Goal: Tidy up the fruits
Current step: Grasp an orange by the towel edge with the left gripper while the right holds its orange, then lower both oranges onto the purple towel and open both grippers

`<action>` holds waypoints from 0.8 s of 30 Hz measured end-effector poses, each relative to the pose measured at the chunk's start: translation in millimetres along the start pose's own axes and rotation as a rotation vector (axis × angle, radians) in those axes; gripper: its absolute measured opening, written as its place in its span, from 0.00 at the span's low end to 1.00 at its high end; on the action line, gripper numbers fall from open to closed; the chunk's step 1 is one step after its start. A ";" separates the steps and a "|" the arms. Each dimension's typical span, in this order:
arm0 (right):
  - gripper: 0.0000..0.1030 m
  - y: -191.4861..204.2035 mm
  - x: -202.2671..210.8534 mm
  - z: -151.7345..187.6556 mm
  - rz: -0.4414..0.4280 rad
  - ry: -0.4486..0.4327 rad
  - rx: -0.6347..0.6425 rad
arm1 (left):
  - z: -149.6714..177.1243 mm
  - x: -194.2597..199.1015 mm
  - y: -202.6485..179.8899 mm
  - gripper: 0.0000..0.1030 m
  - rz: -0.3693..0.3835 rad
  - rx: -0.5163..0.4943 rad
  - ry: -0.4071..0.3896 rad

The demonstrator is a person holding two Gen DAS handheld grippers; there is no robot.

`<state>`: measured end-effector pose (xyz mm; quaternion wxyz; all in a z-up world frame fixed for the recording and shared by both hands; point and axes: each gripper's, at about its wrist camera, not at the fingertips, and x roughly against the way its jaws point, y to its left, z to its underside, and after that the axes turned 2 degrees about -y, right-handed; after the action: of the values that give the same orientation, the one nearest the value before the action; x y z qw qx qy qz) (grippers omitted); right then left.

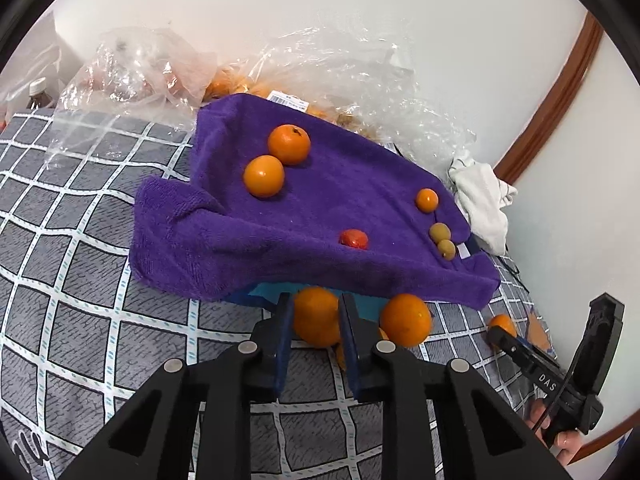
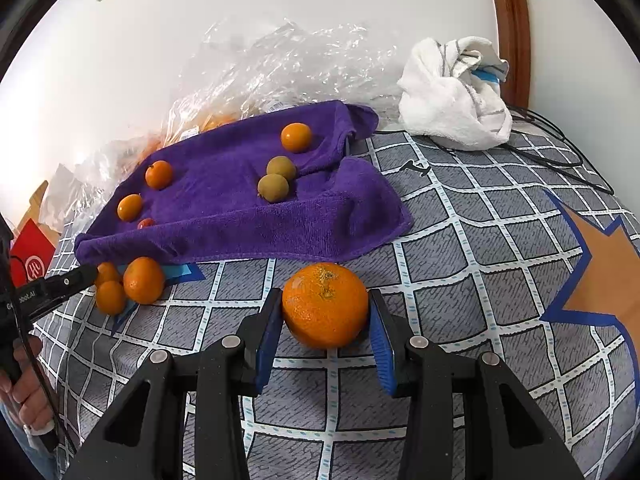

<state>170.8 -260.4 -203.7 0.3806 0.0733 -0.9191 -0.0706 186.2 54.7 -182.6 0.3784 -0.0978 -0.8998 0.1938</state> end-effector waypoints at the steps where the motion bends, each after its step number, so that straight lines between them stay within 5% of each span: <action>1: 0.40 0.3 -0.1 -0.1 0.000 0.000 0.001 | -0.5 -1.1 1.0 0.21 0.012 0.007 0.007; 13: 0.40 2.4 -0.1 0.3 -0.001 0.004 0.007 | 4.3 -20.0 -10.8 0.31 0.049 -0.004 0.071; 24: 0.40 1.0 1.1 0.7 -0.012 -0.005 -0.003 | 2.2 -6.3 -5.7 0.29 0.029 0.007 -0.010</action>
<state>169.4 -259.5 -203.2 0.3782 0.0782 -0.9194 -0.0746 188.9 46.9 -185.6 0.3714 -0.1085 -0.8995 0.2028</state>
